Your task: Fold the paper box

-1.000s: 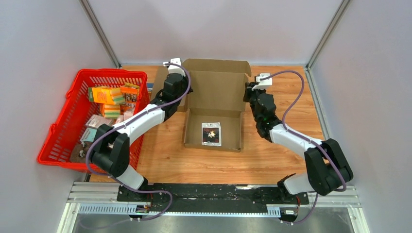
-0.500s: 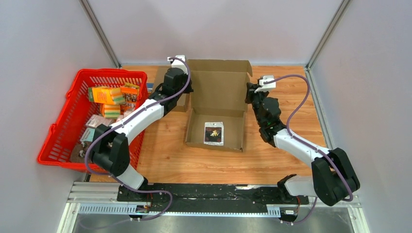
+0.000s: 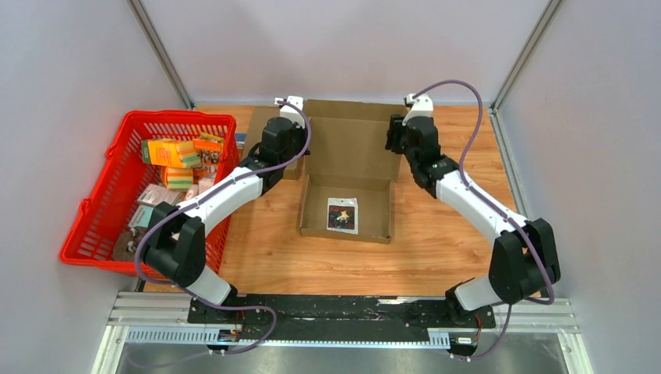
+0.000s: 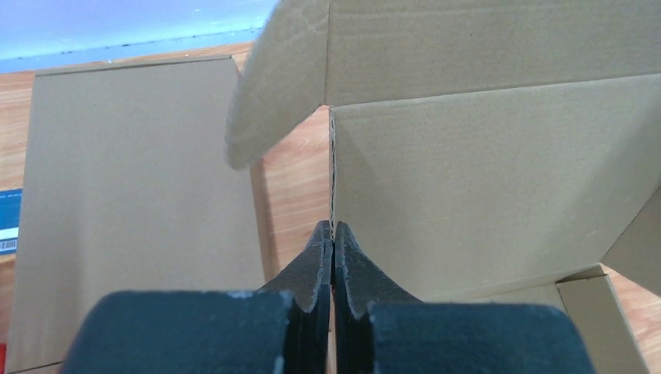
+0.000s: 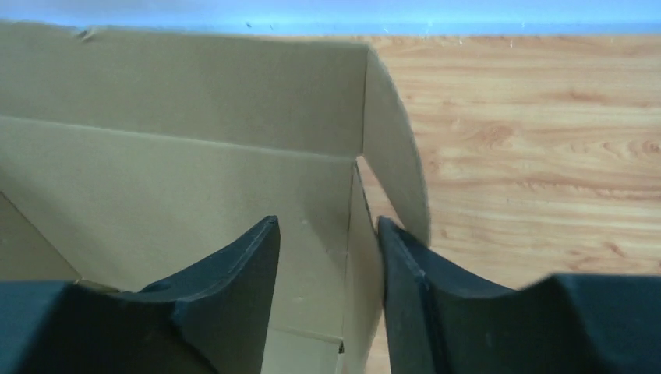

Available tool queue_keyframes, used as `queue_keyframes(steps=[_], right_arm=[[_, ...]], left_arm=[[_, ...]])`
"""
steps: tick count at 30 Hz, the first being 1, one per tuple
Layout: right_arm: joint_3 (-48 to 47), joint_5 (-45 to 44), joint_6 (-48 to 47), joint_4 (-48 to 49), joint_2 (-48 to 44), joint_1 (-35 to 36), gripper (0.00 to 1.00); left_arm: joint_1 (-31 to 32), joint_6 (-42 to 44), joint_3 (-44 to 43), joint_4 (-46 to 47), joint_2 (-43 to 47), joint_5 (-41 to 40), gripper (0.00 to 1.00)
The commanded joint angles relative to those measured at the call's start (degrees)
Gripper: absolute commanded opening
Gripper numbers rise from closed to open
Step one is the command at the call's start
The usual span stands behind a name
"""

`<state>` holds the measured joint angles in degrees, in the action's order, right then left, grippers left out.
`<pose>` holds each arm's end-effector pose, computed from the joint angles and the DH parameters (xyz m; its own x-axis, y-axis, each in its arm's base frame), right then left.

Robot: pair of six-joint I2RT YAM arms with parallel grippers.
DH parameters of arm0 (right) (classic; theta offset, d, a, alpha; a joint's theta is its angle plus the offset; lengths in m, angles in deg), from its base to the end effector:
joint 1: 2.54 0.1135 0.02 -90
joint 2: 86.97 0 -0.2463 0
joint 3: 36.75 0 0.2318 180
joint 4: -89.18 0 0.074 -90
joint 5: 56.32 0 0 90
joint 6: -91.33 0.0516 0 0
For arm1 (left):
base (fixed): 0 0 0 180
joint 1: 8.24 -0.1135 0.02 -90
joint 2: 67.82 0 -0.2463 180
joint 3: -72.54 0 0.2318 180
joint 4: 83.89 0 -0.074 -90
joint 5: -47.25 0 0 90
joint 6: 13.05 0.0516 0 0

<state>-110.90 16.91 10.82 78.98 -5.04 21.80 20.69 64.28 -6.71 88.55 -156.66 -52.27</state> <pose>0.3091 0.1235 0.2879 -0.3012 0.0370 -0.9528 -0.0962 0.9930 0.0690 0.3218 -0.1681 0.2843 -0.3261 -0.0669 -0.9430 0.2739 0.9480 -0.1620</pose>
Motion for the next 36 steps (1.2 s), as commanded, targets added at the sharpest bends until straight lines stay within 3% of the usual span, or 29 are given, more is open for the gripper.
queue_keyframes(steps=[1,3,5,7,10,14,15,17,20,21,26,31,36], right_arm=[[-15.76,7.01,5.27,-27.26,4.54,-2.71,0.56],[-18.88,9.82,5.18,-33.94,6.66,-3.86,0.64],[-21.96,12.01,4.66,-35.82,7.28,-4.47,0.63],[-24.15,13.25,3.43,-38.18,8.41,-4.74,0.52],[-30.48,14.22,2.72,-45.13,10.17,-4.83,0.48],[-32.16,17.81,1.93,-47.07,11.32,-5.00,0.40],[-32.51,17.83,2.19,-46.72,11.41,-4.91,0.31],[-32.60,18.26,3.51,-45.59,11.50,-4.91,0.23],[-32.78,16.88,6.14,-41.46,11.06,-4.22,0.09],[-32.60,14.77,6.58,-39.88,10.45,-3.78,0.00],[-20.40,5.11,4.14,-15.14,3.59,-1.05,0.00],[-18.19,1.57,-0.96,-2.35,4.90,-0.96,0.00],[-12.58,2.63,-3.52,8.11,4.73,-0.52,0.00]], left_arm=[[0.51,2.03,0.97,3.37,2.79,2.05,0.00],[0.51,1.86,1.23,3.46,3.14,2.14,0.00],[0.52,1.77,1.67,3.89,3.49,2.22,0.00],[0.52,2.03,1.58,3.81,3.58,2.40,0.00],[0.52,2.47,1.41,2.93,4.02,2.22,0.00],[0.52,3.09,1.41,2.67,4.81,1.52,0.00],[0.52,2.39,1.32,2.58,4.90,1.09,0.00],[0.52,0.46,0.79,2.32,4.81,-1.89,0.00],[0.87,-3.76,-0.09,4.14,4.64,-7.07,0.00],[1.04,-4.20,-0.09,5.90,4.38,-7.18,0.00],[1.13,-6.66,-5.88,6.72,0.34,-10.60,0.00],[1.13,-7.64,-11.94,5.04,-3.70,-7.28,0.00],[1.13,-9.04,-12.22,2.23,-5.73,-2.26,0.01]])
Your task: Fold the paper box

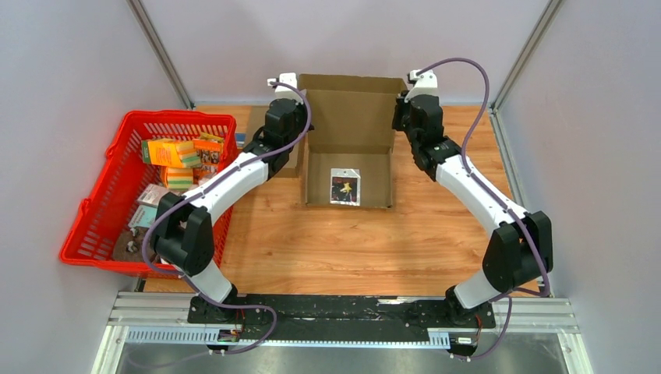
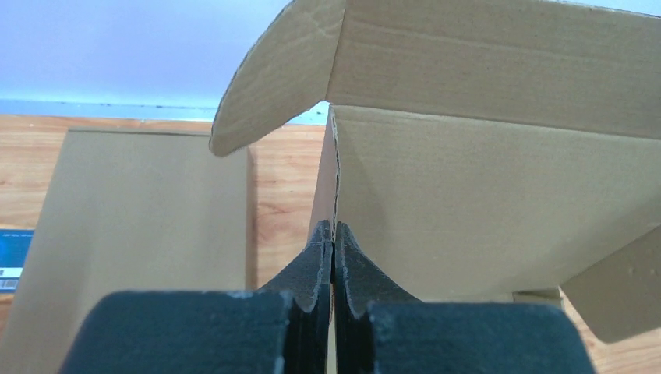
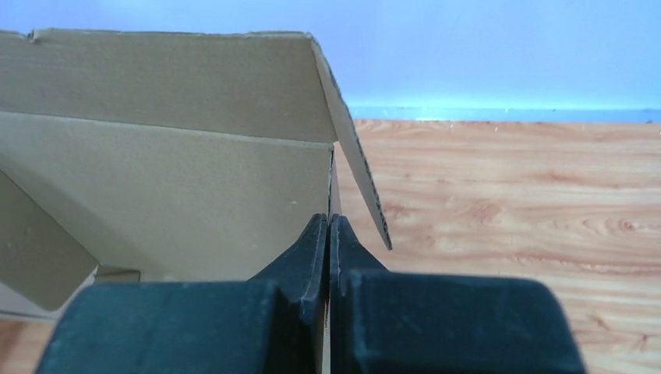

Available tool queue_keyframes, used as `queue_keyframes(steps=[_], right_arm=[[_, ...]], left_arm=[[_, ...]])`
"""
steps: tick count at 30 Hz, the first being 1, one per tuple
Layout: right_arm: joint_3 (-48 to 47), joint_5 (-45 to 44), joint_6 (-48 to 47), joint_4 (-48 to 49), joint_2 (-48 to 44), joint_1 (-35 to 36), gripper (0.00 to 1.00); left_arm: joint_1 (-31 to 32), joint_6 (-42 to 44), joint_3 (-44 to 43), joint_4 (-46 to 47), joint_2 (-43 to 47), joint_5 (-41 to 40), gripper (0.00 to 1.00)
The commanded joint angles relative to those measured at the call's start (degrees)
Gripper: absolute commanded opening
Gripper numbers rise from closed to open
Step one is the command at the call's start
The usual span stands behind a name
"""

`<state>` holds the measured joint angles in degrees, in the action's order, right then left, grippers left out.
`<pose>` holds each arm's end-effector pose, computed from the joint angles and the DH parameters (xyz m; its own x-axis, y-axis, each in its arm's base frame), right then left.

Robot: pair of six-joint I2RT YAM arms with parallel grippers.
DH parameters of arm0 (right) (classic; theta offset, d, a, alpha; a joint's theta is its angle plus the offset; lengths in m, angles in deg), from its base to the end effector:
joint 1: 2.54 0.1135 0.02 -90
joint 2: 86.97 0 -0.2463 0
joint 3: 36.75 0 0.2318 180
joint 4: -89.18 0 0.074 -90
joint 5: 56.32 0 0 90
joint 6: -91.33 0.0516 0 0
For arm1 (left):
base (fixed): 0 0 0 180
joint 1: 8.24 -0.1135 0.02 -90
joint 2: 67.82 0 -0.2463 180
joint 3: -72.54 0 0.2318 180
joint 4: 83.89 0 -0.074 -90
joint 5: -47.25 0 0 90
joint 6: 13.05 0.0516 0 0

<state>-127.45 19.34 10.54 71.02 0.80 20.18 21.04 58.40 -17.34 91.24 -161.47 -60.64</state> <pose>0.3384 0.1279 0.3389 -0.2638 0.0577 -0.9629 -0.1130 0.9895 0.0902 0.3468 -0.1763 0.3256 -0.1880 -0.2417 -0.9520 0.1484 0.9511 -0.2708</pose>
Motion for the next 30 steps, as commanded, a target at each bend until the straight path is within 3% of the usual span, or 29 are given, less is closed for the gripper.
queue_keyframes(steps=[1,9,19,30], right_arm=[[5.37,-0.15,-3.32,17.64,-2.50,1.53,0.00],[19.52,-2.17,-3.77,30.22,-8.74,4.17,0.00],[30.61,-19.91,-3.32,37.60,-13.24,14.45,0.00],[33.76,-25.29,-2.17,38.04,-14.20,19.29,0.00]], left_arm=[[0.78,-3.51,-1.25,-1.25,-1.01,6.37,0.02],[0.78,-4.39,2.17,-7.05,0.21,9.45,0.00],[1.83,-2.73,13.95,2.41,7.15,8.05,0.00],[4.03,-2.72,22.04,10.60,10.94,7.52,0.00]])
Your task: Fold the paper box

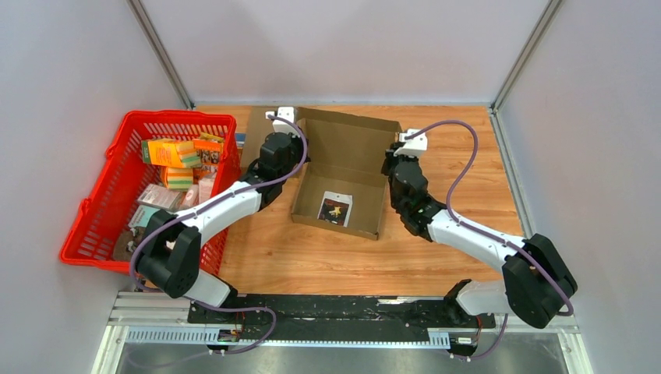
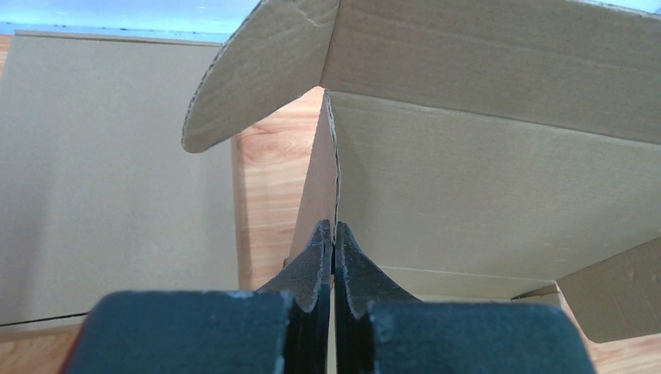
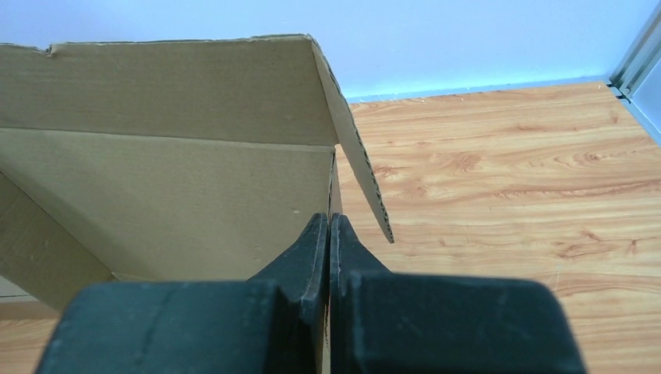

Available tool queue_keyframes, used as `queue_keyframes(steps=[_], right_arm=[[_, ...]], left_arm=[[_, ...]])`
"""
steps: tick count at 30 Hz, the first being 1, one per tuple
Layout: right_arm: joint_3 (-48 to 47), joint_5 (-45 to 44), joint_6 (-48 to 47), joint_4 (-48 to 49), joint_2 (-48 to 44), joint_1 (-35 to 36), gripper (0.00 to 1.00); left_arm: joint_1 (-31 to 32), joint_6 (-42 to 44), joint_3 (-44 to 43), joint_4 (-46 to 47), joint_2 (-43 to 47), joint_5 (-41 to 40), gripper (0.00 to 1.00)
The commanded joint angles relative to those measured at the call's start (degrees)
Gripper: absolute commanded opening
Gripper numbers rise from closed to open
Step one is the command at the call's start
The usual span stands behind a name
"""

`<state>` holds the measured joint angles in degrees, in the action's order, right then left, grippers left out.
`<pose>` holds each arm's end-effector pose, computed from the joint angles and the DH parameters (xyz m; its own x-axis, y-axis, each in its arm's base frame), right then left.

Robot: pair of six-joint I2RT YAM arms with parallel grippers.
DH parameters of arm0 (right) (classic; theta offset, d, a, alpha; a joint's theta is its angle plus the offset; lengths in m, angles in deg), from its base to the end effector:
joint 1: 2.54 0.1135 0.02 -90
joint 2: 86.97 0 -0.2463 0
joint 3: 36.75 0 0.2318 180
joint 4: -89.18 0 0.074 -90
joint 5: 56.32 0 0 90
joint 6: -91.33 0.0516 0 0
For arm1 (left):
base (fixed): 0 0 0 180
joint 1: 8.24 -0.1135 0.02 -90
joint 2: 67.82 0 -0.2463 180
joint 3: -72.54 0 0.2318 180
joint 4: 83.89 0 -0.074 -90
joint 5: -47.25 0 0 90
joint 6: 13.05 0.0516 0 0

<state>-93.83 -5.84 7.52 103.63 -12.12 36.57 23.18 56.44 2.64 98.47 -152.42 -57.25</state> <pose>0.2457 0.1574 0.2739 -0.0440 0.0714 -0.9965 0.0111 0.9974 0.0710 0.2987 -0.1673 0.2734 -0.2745 -0.2298 -0.9337 0.2133 0.9323 -0.2922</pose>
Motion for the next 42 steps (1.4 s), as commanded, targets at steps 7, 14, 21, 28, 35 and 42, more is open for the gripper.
queue_keyframes(steps=[7,14,21,28,35,42], right_arm=[[7.44,-4.05,0.13,11.14,-2.34,7.63,0.04],[9.92,-9.86,3.64,9.31,-2.60,11.77,0.05],[4.65,-14.79,10.24,-1.50,-0.85,15.98,0.06],[7.62,-18.30,8.92,0.78,1.09,19.94,0.08],[9.57,-19.71,14.77,-13.06,-4.77,23.72,0.64],[5.08,1.18,37.01,-60.18,-18.23,24.43,1.00]], left_arm=[[2.07,-1.81,5.49,7.41,3.64,7.73,0.00],[1.98,-1.81,8.04,6.02,5.58,9.58,0.00],[2.07,-2.08,11.56,5.75,8.22,10.02,0.00],[1.98,-2.69,13.93,4.61,9.45,9.93,0.00],[1.98,-3.92,18.24,3.56,11.91,7.91,0.00],[1.98,-5.06,20.17,1.53,12.88,5.71,0.00]])
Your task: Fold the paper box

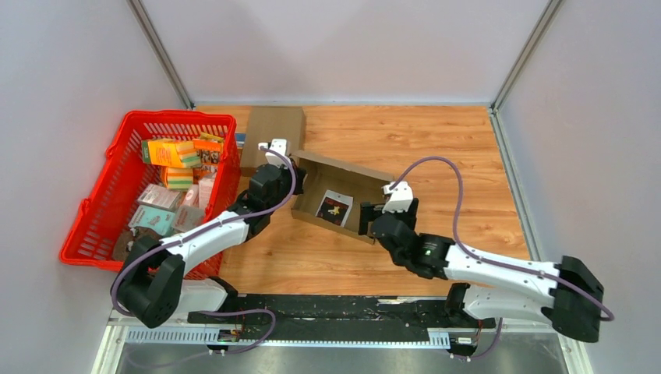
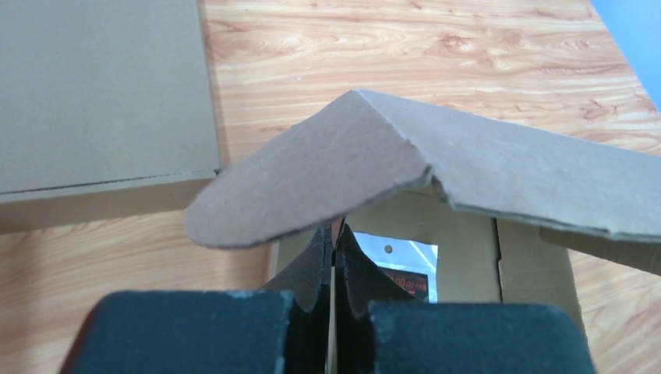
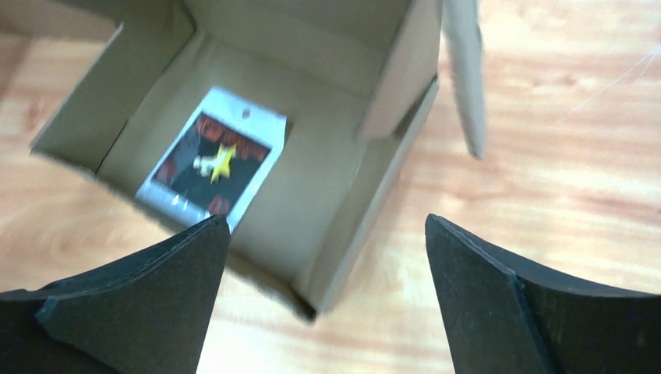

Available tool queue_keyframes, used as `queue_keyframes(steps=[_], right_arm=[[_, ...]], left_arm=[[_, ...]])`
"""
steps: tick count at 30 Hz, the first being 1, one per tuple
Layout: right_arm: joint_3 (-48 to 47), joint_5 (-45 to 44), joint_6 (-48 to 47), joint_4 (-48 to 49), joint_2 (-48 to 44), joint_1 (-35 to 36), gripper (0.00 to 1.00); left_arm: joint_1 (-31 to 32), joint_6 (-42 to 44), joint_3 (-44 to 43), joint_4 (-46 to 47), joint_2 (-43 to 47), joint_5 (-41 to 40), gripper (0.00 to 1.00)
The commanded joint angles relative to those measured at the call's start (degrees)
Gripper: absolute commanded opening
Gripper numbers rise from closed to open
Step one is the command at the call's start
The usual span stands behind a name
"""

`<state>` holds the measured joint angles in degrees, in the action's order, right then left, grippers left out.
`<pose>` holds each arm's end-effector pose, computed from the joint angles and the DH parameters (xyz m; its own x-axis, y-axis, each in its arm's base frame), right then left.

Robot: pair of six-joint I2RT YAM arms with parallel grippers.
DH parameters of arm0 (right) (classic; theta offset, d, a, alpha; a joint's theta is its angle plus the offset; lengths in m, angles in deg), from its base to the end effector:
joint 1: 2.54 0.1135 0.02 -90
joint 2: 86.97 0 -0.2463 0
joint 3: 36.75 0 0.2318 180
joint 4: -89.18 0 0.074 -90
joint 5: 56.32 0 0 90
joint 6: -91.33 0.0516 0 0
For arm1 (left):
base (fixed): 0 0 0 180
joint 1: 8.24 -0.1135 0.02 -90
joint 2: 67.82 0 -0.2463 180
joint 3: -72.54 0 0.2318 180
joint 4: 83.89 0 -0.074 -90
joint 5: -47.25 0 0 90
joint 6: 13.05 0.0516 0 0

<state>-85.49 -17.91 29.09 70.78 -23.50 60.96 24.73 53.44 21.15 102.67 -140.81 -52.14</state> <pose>0.1357 0.1815 0.2170 -0.3384 -0.0302 -0.9405 -0.1193 0.9928 0.0111 0.2429 -0.1475 0.2313 -0.3611 -0.2349 -0.9025 0.2843 0.8940 -0.3464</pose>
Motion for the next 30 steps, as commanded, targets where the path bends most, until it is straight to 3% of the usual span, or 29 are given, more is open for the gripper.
queue_keyframes(steps=[1,5,7,10,12,16,19,21,24,25,28,30], right_arm=[[-2.57,20.49,15.65,-31.19,-8.43,0.04,1.00],[-2.99,32.51,17.85,-39.65,-18.79,0.13,1.00],[-8.87,32.87,18.81,-45.02,-24.23,0.30,1.00],[-18.53,32.52,14.70,-43.71,-26.37,0.22,1.00],[-25.73,35.66,10.31,-43.97,-22.88,-0.57,1.00],[-45.48,41.30,-1.02,-45.47,-4.20,-5.13,1.00],[-52.64,40.42,-9.29,-44.86,7.23,-8.83,1.00],[-58.62,47.33,-11.77,-43.98,12.80,-11.98,1.00],[-59.78,54.37,-12.74,-37.77,20.37,-13.75,1.00],[-59.43,56.23,-12.30,-36.43,23.00,-14.54,1.00],[-56.18,58.45,-10.81,-32.20,25.74,-16.04,1.00],[-52.51,60.28,-9.23,-30.19,26.27,-16.66,1.00]], left_arm=[[0.43,-2.16,1.66,-2.75,1.27,0.51,0.00],[0.34,-4.26,0.96,-5.38,1.10,-0.89,0.00],[0.43,-5.67,1.22,-6.53,1.18,-0.81,0.00],[0.43,-7.34,1.75,-7.67,1.89,-1.07,0.00],[0.43,-7.96,2.01,-8.47,2.59,-1.07,0.00],[0.43,-9.27,2.72,-9.17,3.21,-1.42,0.00],[0.43,-9.80,2.89,-9.52,3.21,-1.25,0.00],[0.43,-10.24,2.89,-10.05,3.21,-1.33,0.00],[0.43,-9.72,2.19,-11.10,3.38,-0.55,0.01],[0.43,-9.63,2.37,-11.36,3.64,-0.20,0.04],[0.43,-9.19,2.89,-15.04,6.71,2.26,0.27],[0.43,-9.36,3.59,-23.46,12.50,3.23,0.37]])
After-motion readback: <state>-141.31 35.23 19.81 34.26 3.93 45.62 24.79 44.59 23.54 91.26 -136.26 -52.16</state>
